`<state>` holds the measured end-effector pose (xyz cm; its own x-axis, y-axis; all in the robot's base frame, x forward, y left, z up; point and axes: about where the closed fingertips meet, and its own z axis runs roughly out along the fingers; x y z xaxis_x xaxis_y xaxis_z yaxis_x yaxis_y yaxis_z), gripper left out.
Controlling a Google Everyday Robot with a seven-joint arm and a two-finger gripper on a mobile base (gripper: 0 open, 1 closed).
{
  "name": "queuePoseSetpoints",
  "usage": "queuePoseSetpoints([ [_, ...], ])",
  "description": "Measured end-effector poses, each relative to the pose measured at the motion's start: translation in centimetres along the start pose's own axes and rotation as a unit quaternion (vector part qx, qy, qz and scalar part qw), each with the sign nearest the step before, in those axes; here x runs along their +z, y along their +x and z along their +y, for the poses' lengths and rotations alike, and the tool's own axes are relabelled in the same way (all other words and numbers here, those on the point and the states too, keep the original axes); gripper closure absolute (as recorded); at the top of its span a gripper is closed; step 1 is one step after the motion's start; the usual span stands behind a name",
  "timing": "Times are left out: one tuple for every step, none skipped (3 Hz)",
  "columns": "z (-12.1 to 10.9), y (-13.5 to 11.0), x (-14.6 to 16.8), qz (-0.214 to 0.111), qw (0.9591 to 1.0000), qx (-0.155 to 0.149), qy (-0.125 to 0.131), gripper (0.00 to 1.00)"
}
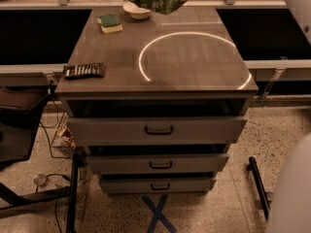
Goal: Move green jalapeno chip bag near rxbar chocolate
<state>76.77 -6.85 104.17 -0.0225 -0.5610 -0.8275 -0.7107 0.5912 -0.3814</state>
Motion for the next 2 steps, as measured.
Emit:
queuePoseSetpoints([
  [4.5, 0.9, -1.2, 0.000, 0.9988, -0.027, -0.040, 1.00],
  [8.0, 2.3, -2.3, 0.006, 0.9949, -0.062, -0.079, 1.00],
])
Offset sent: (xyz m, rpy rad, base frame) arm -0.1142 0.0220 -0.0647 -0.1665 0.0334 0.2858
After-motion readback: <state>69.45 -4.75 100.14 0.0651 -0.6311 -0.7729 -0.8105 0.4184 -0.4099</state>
